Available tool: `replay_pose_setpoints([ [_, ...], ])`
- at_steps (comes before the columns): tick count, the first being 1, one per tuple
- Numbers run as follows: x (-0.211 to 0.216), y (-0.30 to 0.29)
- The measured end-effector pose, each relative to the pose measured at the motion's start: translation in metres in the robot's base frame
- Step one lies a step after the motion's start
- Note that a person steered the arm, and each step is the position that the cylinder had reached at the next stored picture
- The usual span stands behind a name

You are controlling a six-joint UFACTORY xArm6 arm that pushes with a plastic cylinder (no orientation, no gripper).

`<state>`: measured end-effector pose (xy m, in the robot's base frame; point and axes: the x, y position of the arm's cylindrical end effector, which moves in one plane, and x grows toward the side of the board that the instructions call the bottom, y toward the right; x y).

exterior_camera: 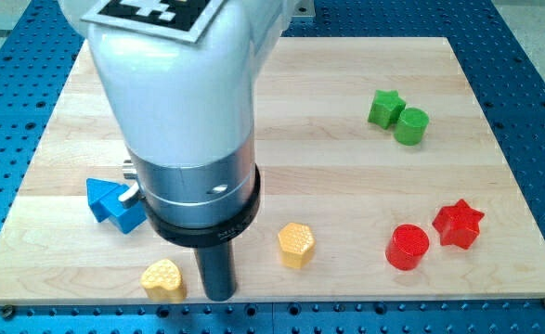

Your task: Push the yellow heart diagonal to the blue blocks

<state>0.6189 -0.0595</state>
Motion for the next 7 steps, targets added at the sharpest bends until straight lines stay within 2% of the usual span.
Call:
replay_pose_setpoints([
  [1, -0.001, -0.066],
  [2, -0.024, -0.142],
  [4, -0.063, -0.197],
  [5, -0.048, -0.244],
  [6, -0.005, -0.242],
  [7, -0.002, -0.24],
])
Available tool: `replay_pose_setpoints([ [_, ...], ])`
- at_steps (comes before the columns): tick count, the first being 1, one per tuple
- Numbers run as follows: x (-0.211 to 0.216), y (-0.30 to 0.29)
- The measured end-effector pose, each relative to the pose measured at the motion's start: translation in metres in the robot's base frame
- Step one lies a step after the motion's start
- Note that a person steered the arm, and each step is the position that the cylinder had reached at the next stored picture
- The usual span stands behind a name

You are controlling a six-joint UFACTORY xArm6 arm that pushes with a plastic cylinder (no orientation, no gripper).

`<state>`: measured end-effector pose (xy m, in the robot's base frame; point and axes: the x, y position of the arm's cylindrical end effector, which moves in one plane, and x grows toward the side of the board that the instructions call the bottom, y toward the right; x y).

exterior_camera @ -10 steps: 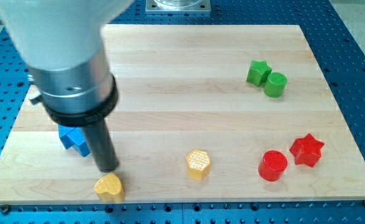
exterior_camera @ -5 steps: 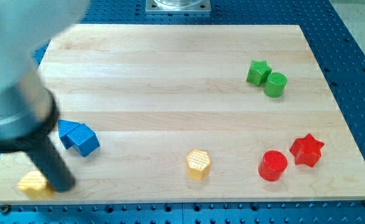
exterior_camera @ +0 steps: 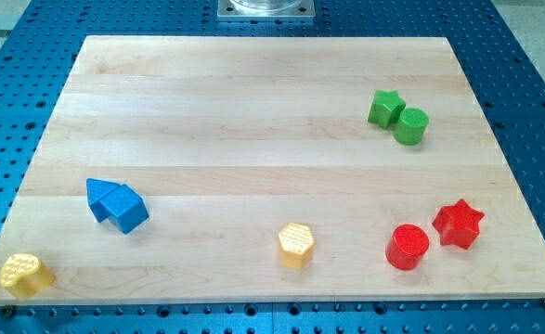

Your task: Push the yellow heart diagonal to the blue blocks

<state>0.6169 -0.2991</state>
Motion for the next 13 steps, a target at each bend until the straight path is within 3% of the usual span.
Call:
replay_pose_setpoints([
  [1, 0.001, 0.012],
  [2, 0.001, 0.074],
  [3, 0.001, 0.174],
  [4, -0.034, 0.207],
  [5, -0.035, 0.207],
  [6, 0.0, 0.202],
  [7, 0.0, 0.158],
  [8, -0.03, 0.167],
  [9, -0.106, 0.193],
  [10, -0.15, 0.227],
  [12, -0.136, 0.295],
  [13, -0.18, 0.284],
])
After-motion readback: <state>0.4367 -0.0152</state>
